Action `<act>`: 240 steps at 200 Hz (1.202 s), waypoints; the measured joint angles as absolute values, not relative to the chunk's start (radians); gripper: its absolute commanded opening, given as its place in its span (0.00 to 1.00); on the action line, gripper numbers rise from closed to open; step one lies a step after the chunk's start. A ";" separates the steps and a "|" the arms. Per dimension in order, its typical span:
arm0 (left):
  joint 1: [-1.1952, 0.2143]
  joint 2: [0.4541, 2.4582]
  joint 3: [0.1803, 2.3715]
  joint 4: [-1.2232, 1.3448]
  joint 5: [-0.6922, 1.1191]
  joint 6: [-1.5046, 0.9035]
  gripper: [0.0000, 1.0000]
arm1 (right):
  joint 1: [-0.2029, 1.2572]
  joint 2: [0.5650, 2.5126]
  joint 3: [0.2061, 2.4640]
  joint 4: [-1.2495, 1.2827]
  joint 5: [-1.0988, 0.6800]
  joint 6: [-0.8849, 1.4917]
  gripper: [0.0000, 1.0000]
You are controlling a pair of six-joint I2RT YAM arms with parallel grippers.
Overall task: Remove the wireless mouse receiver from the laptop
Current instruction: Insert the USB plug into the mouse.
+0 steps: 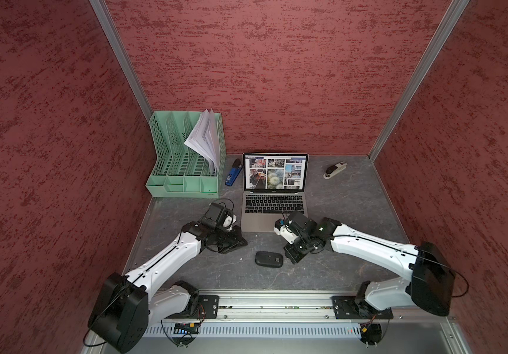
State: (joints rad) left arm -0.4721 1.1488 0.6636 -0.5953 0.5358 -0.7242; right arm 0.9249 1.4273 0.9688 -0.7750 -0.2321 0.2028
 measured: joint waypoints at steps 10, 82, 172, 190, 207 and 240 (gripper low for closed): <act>-0.488 1.165 0.659 -0.582 0.540 -0.732 0.00 | 0.937 1.442 0.973 -0.768 -0.237 0.205 0.00; -0.584 1.282 0.736 -0.622 0.469 -0.690 1.00 | 0.942 1.459 0.974 -0.764 -0.228 0.205 0.00; -0.543 1.202 1.030 -0.722 0.283 -0.287 1.00 | 0.926 1.250 0.970 -0.798 -0.176 0.151 0.00; -0.540 1.242 1.027 -0.703 0.278 -0.281 1.00 | 0.916 1.212 0.961 -0.798 -0.164 0.149 0.00; -0.632 1.215 0.972 -0.665 0.234 -0.221 1.00 | 0.907 1.187 0.943 -0.799 -0.153 0.149 0.00; -0.737 1.003 0.850 -0.597 0.257 0.032 1.00 | 0.883 1.161 0.926 -0.805 -0.141 0.149 0.00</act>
